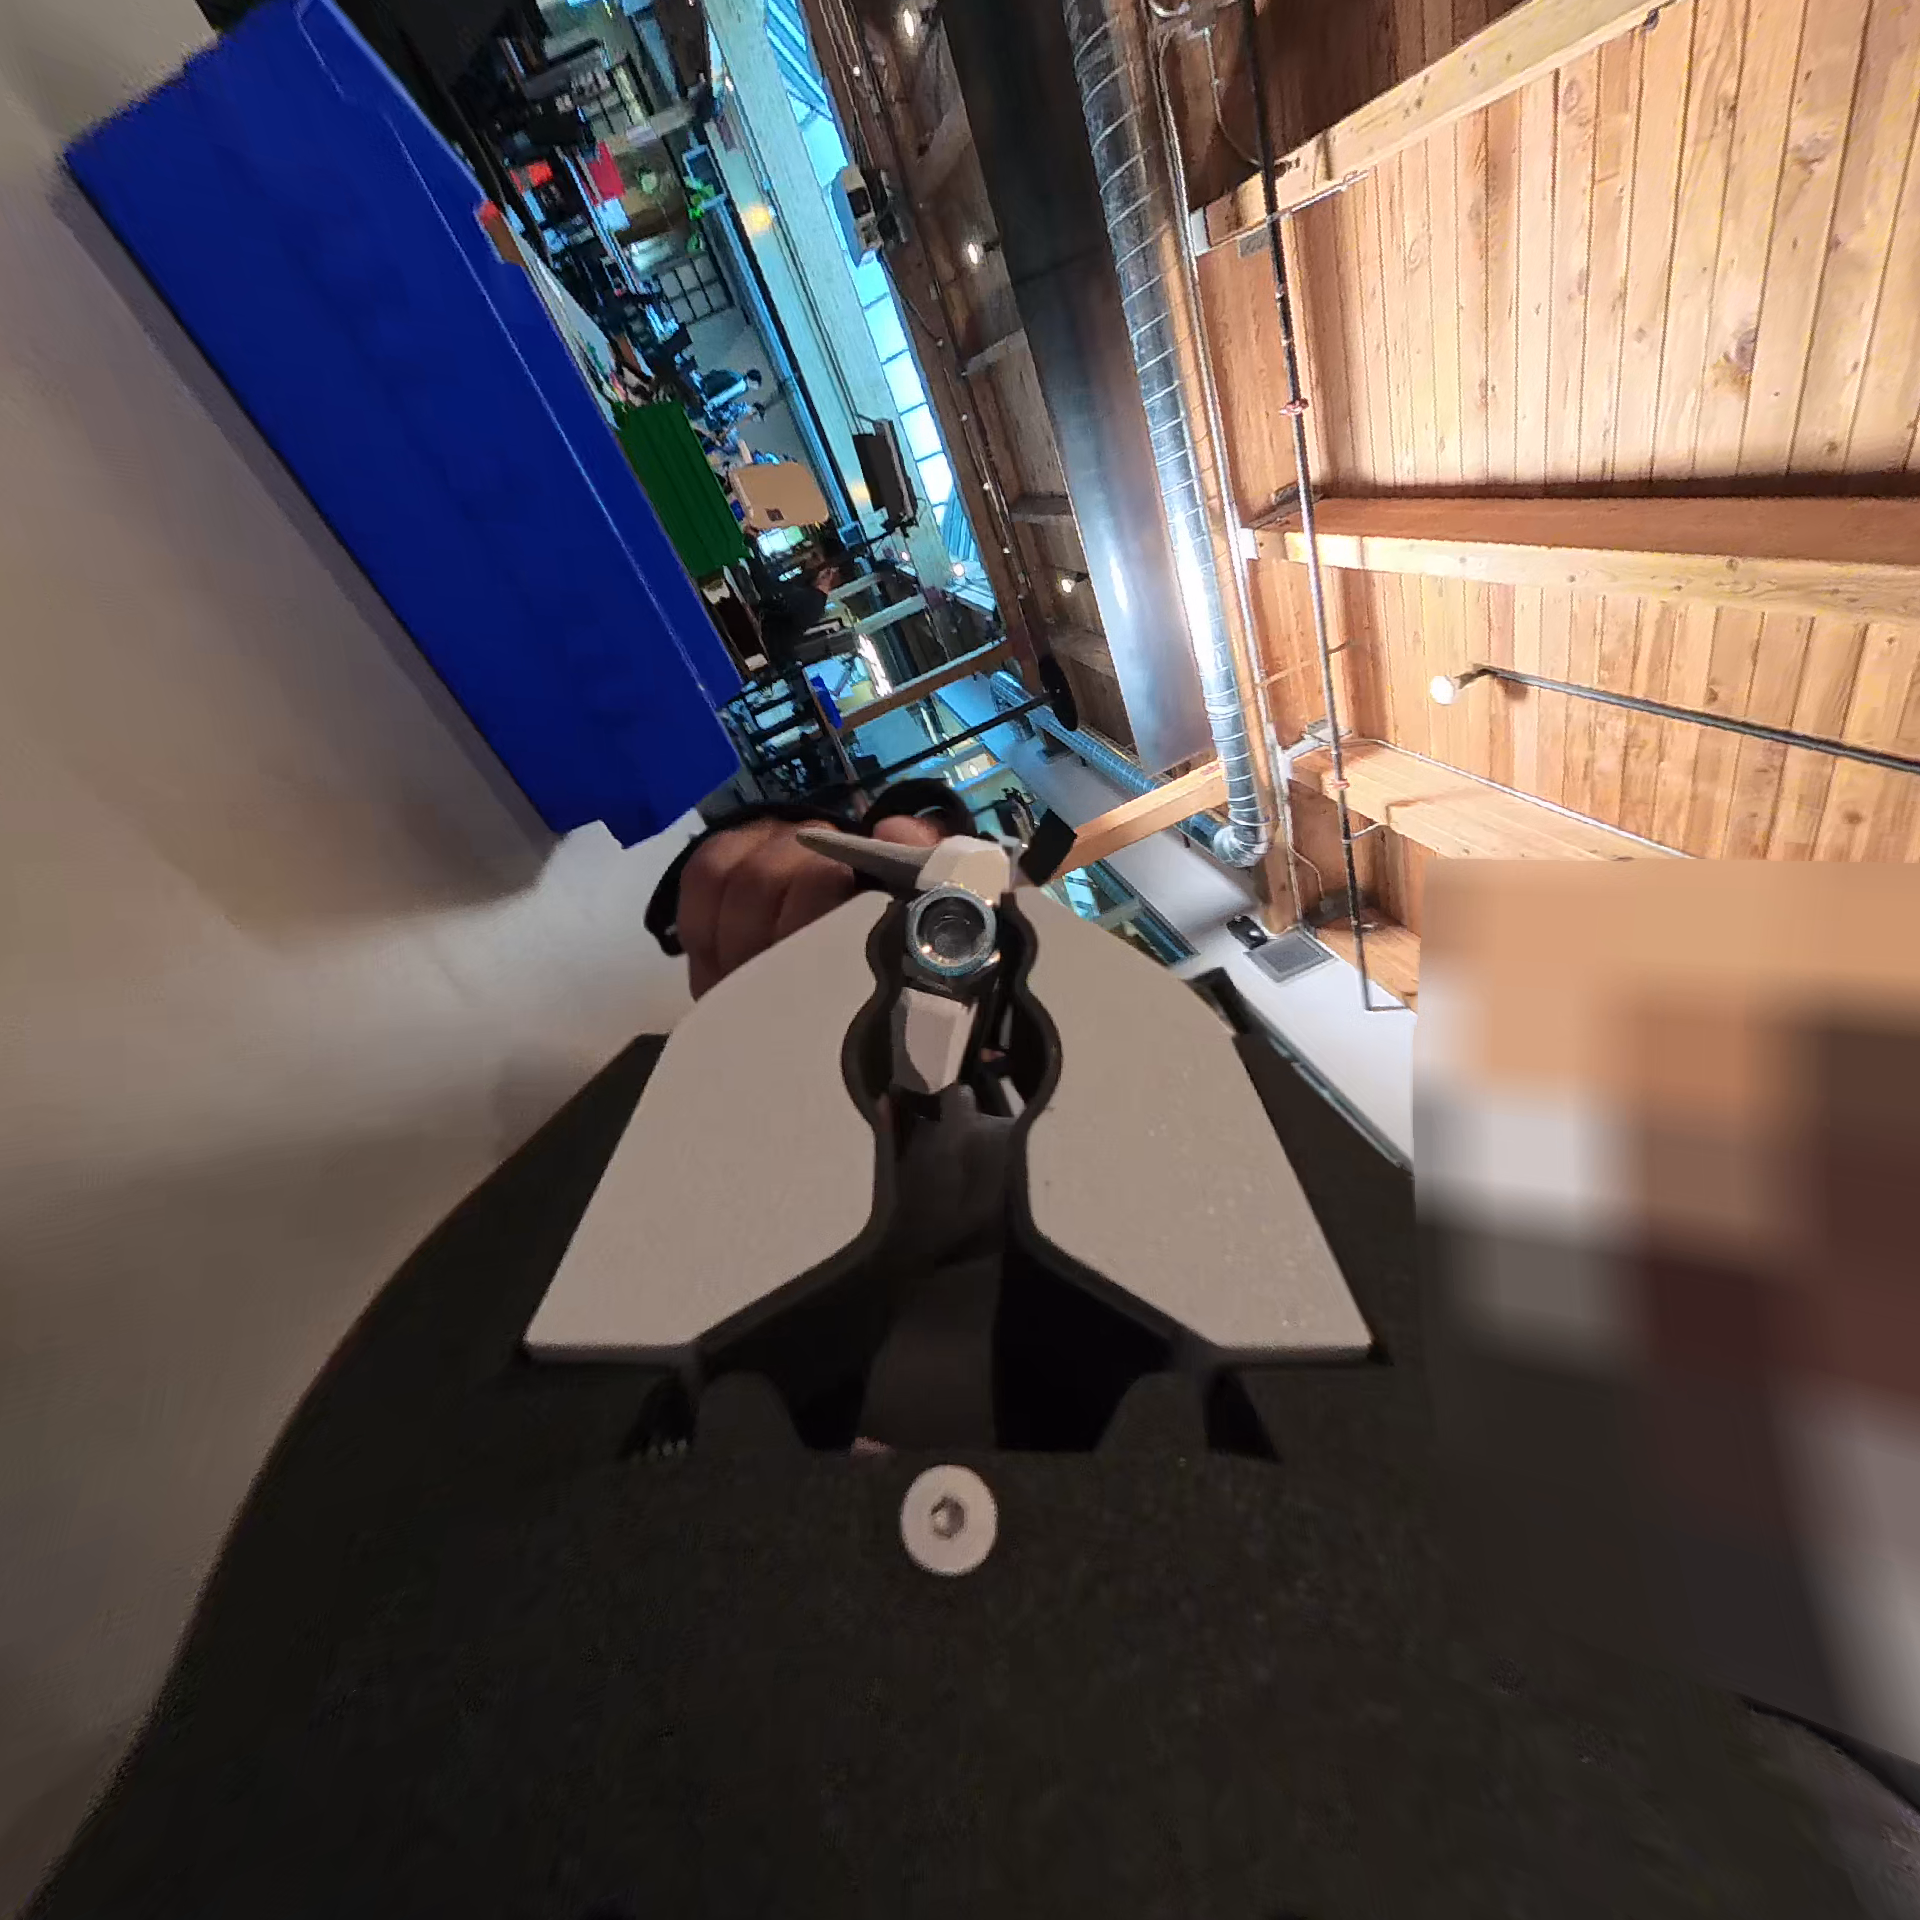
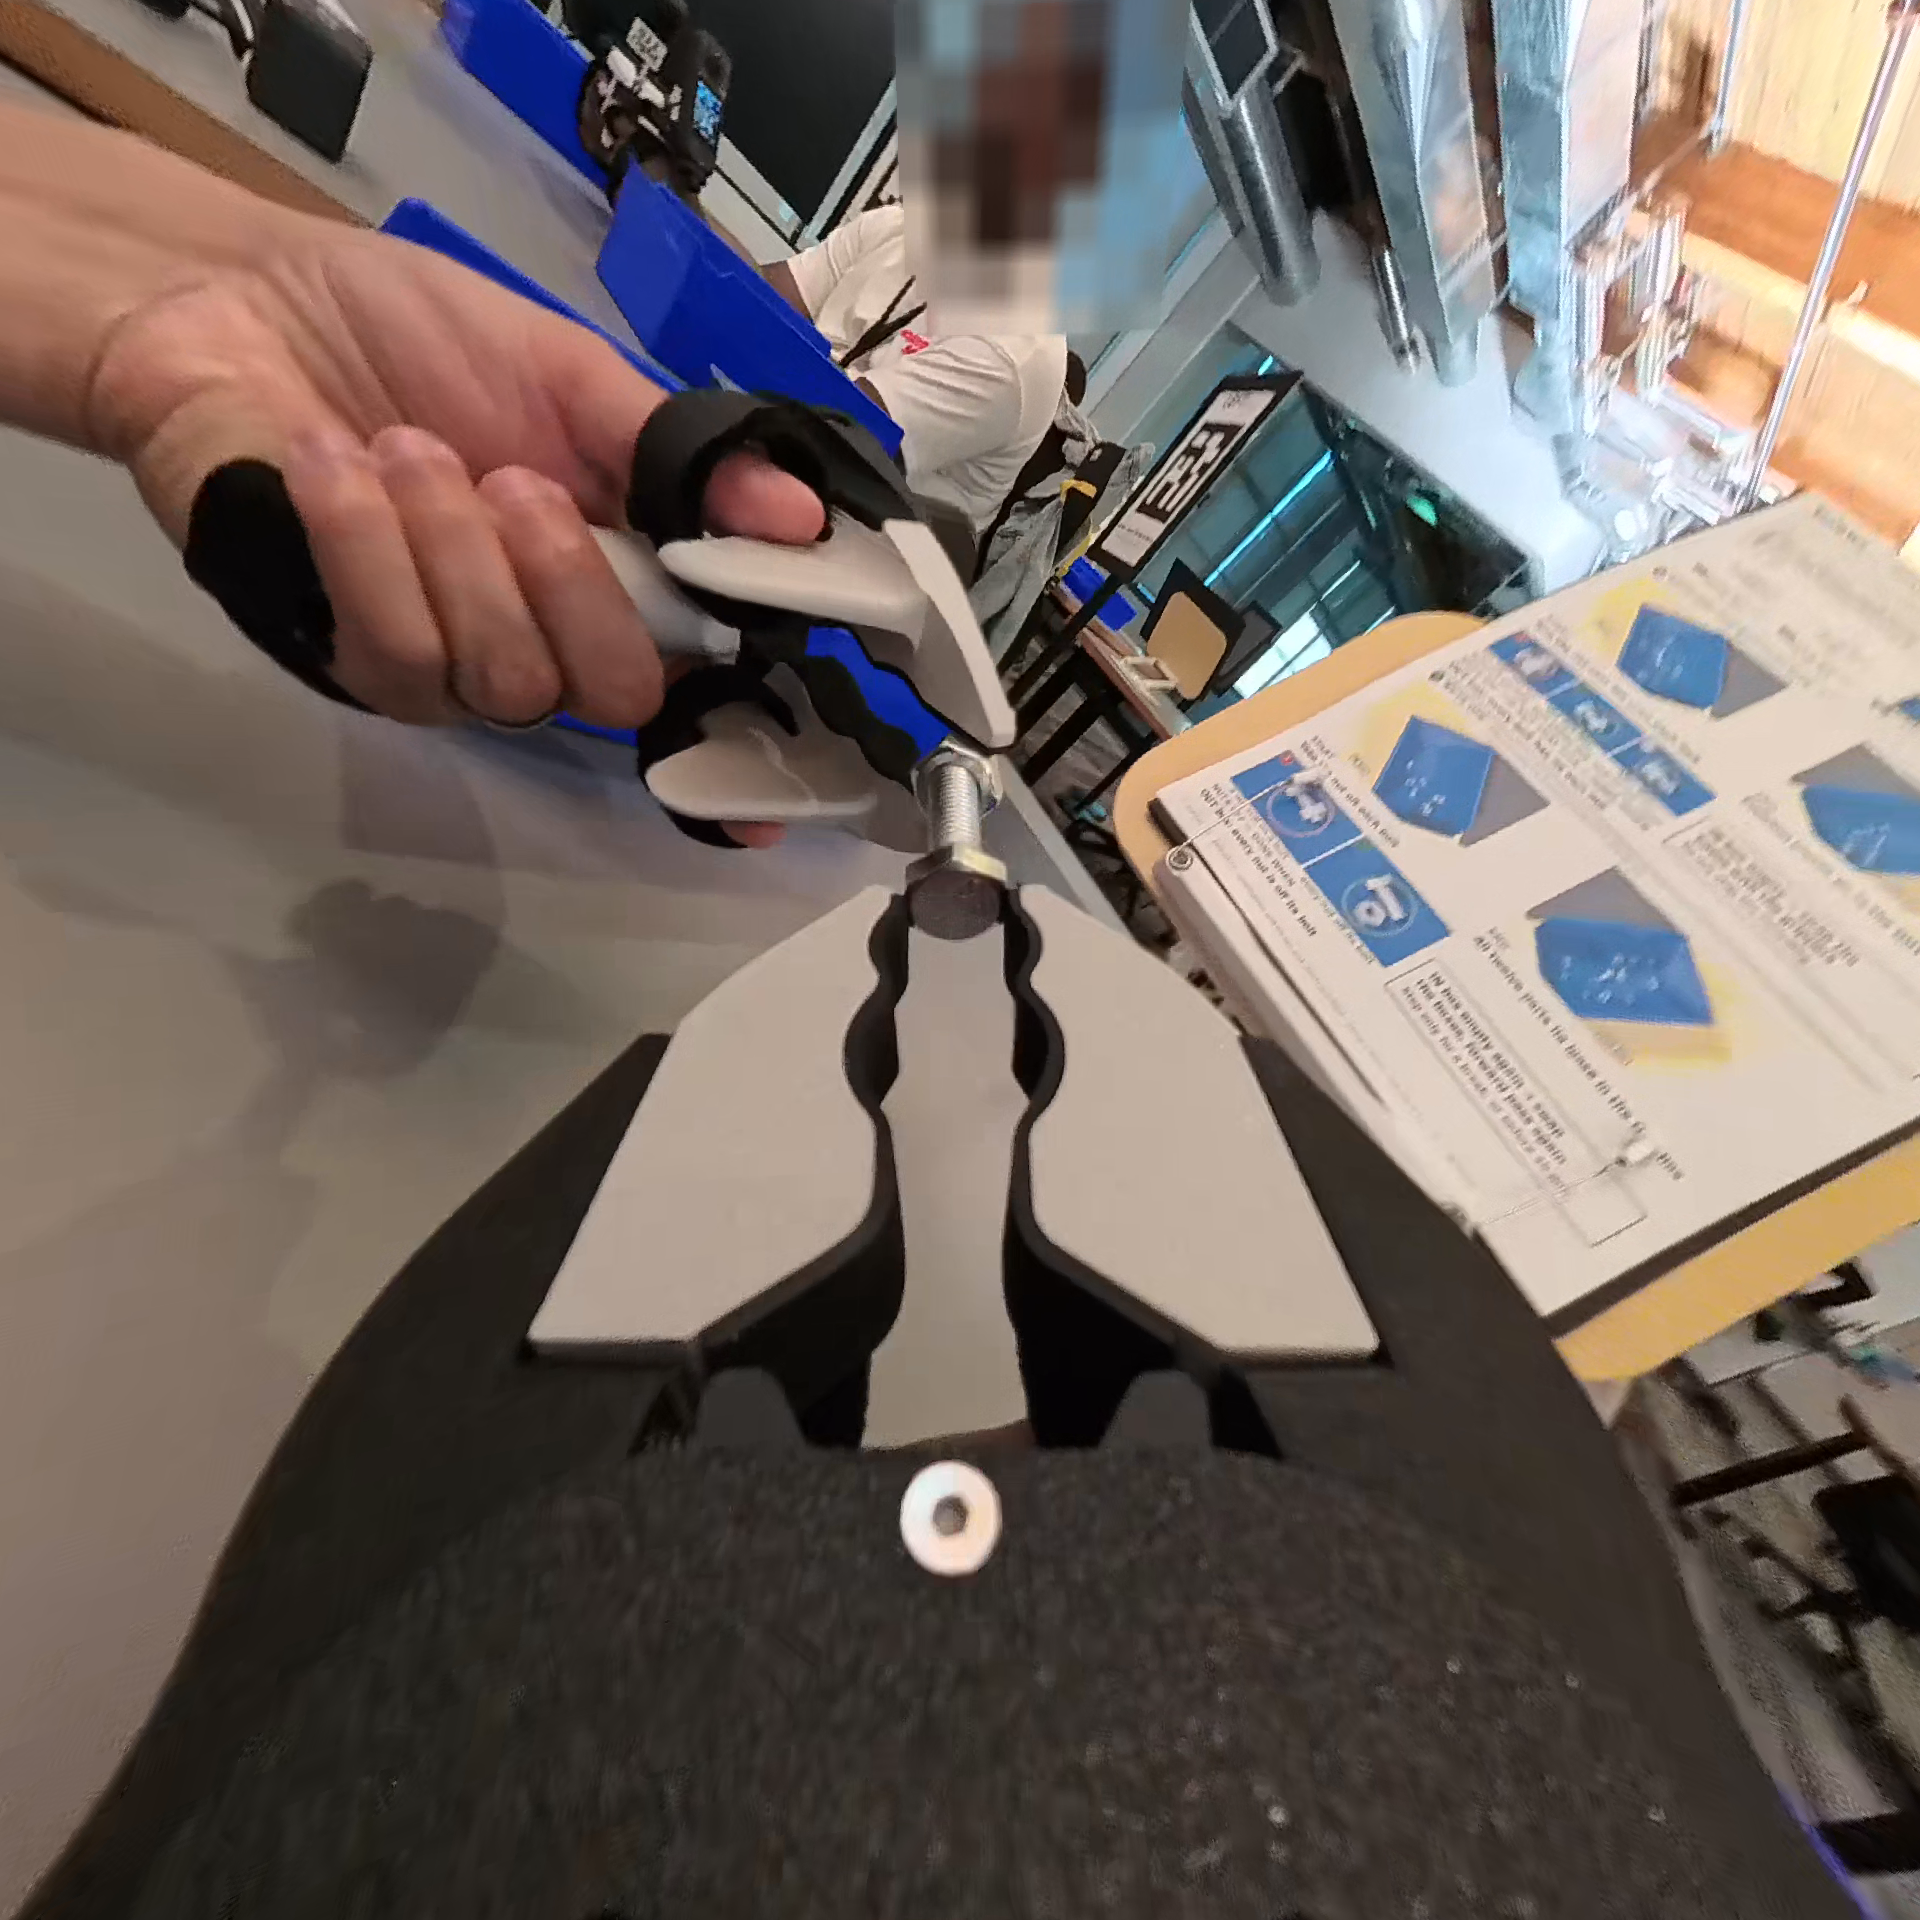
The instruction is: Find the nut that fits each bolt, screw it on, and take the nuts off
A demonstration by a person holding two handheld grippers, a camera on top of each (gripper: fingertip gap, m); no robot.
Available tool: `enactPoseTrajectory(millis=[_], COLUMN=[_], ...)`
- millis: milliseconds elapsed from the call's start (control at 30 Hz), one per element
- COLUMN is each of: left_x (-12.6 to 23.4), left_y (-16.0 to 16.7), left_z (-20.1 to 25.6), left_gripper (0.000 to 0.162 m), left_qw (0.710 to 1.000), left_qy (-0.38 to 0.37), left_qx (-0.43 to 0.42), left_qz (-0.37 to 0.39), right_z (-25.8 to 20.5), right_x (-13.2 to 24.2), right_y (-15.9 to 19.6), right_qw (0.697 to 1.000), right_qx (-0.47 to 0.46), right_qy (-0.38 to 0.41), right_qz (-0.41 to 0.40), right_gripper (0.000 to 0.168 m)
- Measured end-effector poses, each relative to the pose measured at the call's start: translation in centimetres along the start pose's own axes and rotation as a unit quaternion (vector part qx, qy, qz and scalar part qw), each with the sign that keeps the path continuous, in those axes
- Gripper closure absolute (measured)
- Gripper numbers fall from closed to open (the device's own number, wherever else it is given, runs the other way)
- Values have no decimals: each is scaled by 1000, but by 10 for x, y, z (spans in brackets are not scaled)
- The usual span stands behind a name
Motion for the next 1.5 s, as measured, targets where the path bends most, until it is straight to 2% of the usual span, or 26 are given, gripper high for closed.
enactPoseTrajectory(millis=[333, 400, 567, 667, 733, 900, 1133, 1167, 1433, 1500], left_x=[0, 1, 2, 2, 3, 3, 5, 5, 13, 15], left_y=[-8, -8, -9, -9, -9, -9, -5, -4, 7, 9], left_z=[16, 17, 20, 22, 24, 28, 42, 45, 72, 78], left_gripper=[145, 145, 145, 145, 145, 145, 145, 145, 145, 145], left_qw=[991, 990, 988, 982, 979, 973, 962, 958, 911, 900], left_qy=[-76, -80, -88, -103, -111, -113, -72, -69, -38, -39], left_qx=[-104, -111, -130, -158, -170, -198, -257, -273, -394, -418], left_qz=[24, 23, 13, 5, -1, -19, -52, -59, -113, -118], right_z=[9, 11, 18, 19, 19, 19, 8, 7, -12, -15], right_x=[-11, -13, -16, -18, -21, -25, -29, -30, -33, -33], right_y=[0, 1, 7, 11, 15, 27, 31, 31, 16, 13], right_qw=[976, 963, 906, 861, 819, 689, 505, 485, 377, 367], right_qx=[-217, -267, -408, -486, -544, -675, -776, -783, -803, -803], right_qy=[-22, -42, -116, -152, -180, -263, -374, -386, -459, -467], right_qz=[-19, -19, -16, -15, -14, 15, 52, 54, 50, 49], right_gripper=[151, 151, 151, 151, 151, 151, 151, 151, 151, 151])
Point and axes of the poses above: each gripper's, where its closed fingertips meet, x back along the fingers, y out of its underside, z = x × y across the jaws, the point moved 9 cm from there along x, back along the fingers, and after that the axes turned 8 degrees about -x, right-handed, at the moved point
